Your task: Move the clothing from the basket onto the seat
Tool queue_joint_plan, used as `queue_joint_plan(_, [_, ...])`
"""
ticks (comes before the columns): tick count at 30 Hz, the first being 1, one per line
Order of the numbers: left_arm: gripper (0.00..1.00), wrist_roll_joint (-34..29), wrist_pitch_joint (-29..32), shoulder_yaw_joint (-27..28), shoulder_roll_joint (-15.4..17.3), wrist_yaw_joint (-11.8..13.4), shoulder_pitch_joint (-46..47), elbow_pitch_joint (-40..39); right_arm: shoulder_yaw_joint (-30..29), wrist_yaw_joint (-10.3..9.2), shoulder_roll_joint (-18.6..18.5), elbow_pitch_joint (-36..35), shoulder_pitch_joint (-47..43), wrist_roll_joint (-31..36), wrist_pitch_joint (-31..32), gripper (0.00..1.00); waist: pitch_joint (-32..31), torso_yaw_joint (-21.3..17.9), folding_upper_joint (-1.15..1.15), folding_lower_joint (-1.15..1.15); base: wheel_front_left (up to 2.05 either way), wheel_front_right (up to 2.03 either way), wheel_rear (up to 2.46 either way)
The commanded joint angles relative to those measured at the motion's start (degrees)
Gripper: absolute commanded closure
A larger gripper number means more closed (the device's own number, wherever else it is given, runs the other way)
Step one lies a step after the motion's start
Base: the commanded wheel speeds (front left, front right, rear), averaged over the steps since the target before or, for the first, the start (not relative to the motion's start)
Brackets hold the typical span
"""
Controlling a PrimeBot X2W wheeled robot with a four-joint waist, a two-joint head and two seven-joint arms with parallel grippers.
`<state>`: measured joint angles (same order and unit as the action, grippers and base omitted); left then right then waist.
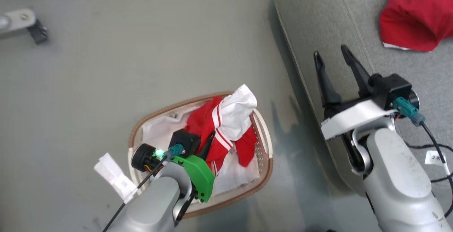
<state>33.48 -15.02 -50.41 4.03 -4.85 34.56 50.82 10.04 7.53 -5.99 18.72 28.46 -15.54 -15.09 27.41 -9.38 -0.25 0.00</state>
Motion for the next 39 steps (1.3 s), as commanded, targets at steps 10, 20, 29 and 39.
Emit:
queue_joint_plan(10, [1.00, -9.8, -0.2, 13.7, 0.6, -0.2, -7.5, -15.7, 0.2, -0.08, 0.0, 2.1, -7.8, -0.8, -0.1, 0.00, -15.0, 7.7, 0.25, 0.00, 0.00, 0.00, 0.00])
queue_joint_plan(20, [1.00, -14.7, -0.2, 20.8, -0.3, -1.6, -8.6, -25.8, 0.7, -0.08, 0.7, 3.2, -13.2, -1.3, -0.1, 0.00, -20.9, 8.4, 0.25, 0.00, 0.00, 0.00, 0.00])
queue_joint_plan(29, [1.00, -17.0, -0.2, 23.4, -0.6, -2.2, -7.1, -30.8, 2.9, -0.08, 0.6, 3.9, -16.0, -1.6, -0.1, 0.00, -23.7, 8.7, 0.25, 0.00, 0.00, 0.00, 0.00])
queue_joint_plan(39, [1.00, -17.3, -0.2, 21.6, -0.9, -2.7, -8.8, -31.8, 14.0, -0.08, -1.7, 2.3, -12.0, -2.2, -0.1, 0.00, -24.3, 9.7, 0.25, 0.00, 0.00, 0.00, 0.00])
